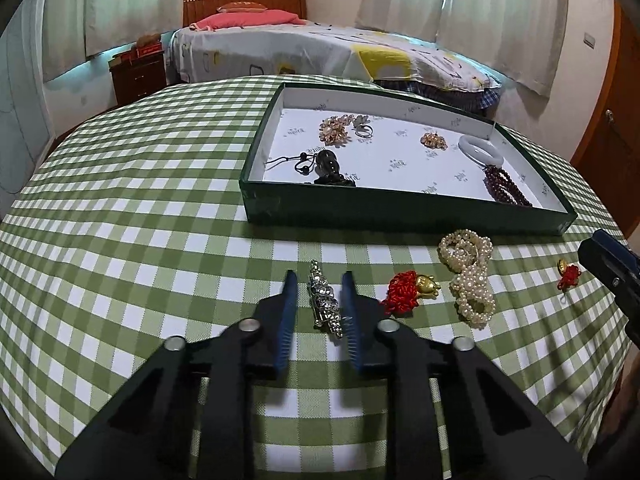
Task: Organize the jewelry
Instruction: 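Grasp the silver rhinestone hair clip with the left gripper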
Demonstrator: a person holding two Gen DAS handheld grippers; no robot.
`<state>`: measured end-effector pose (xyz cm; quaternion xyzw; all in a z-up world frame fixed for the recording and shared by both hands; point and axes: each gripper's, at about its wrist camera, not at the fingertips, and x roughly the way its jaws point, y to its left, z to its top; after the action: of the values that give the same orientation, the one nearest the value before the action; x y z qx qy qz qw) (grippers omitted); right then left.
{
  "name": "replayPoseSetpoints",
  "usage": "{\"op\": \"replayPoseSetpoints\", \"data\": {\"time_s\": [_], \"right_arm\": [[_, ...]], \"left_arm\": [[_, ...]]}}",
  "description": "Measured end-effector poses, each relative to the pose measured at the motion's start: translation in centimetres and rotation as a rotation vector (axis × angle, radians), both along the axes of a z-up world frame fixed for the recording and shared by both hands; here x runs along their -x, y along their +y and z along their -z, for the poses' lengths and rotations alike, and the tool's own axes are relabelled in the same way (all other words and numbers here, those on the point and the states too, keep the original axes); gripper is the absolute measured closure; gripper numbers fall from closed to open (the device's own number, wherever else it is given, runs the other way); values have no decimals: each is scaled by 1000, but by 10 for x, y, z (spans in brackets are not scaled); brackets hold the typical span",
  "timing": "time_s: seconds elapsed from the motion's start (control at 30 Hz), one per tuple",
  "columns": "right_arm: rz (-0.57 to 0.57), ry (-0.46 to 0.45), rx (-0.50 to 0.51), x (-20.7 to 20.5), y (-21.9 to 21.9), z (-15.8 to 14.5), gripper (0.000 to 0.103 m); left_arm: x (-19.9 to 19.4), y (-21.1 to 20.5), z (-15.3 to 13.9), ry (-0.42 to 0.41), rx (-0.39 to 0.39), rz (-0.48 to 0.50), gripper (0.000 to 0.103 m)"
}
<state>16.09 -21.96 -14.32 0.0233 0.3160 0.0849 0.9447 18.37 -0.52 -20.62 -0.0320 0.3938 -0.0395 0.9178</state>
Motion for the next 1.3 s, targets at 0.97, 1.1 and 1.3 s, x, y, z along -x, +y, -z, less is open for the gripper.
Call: {"op": "replayPoseSetpoints", "data": {"time_s": [0.97,1.1,1.3], "right_arm": [[-120,140,14,-36,70,18,50],[-118,188,25,-43,74,26,51],[-135,207,36,-42,74,31,63]], "left_arm": [[25,67,-27,-72,-6,-147,91],[24,66,-25,-66,-5,-140,91],[22,62,-23,-59,-4,-134,91]]}}
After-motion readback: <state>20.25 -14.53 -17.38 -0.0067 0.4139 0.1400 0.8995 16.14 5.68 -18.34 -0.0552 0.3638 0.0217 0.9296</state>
